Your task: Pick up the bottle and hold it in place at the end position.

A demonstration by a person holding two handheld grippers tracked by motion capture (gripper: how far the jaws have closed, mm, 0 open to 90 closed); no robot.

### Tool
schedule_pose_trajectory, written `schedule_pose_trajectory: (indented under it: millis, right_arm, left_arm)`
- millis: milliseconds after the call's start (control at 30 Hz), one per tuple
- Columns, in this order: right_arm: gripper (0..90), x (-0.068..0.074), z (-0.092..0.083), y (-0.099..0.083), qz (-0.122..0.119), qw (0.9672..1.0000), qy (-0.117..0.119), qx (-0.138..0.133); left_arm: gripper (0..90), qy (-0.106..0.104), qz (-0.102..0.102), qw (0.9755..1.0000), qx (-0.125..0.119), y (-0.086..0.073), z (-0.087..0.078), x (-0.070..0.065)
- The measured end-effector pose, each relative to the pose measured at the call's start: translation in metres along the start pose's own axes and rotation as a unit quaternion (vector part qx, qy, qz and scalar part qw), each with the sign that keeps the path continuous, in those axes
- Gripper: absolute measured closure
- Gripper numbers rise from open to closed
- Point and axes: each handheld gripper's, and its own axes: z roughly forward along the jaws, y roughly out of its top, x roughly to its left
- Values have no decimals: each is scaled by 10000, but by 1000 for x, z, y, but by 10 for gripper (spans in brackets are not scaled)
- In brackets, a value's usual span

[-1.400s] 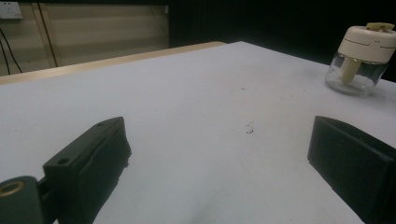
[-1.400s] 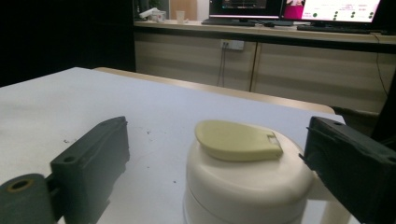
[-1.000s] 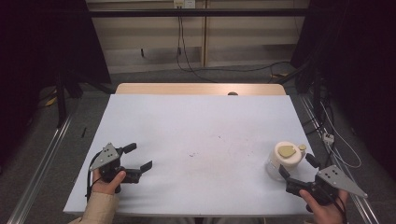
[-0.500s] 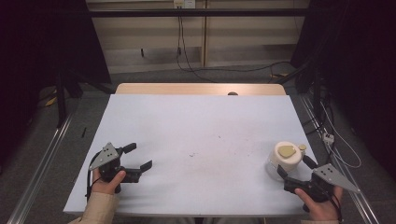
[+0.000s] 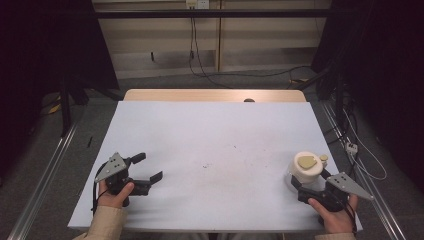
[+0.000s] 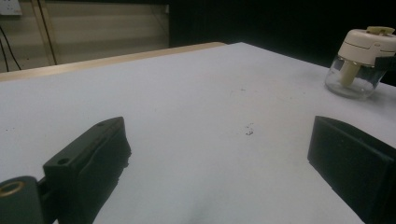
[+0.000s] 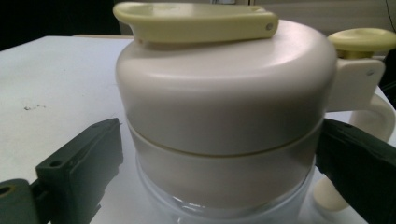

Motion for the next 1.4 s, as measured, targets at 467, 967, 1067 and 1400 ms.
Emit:
schedule_pose_trajectory:
  millis: [467,967,1067,1400]
  right_arm:
    - [46,-2,19,-1,56,9998,-45,-194]
    - [68,2,24,3,-230,9992,-43,-323]
    - [69,1,25,2,-147,9992,15,-364]
    - [69,8,27,9,-112,9978,201,-615]
  left_arm:
    - [46,5,-4,10000,3,0,0,0]
    - [47,-6,16,10000,-18,1,0,0]
    - [47,-9,24,10000,-9,1,0,1]
    - [47,-2,-17,10000,-40,1,0,0]
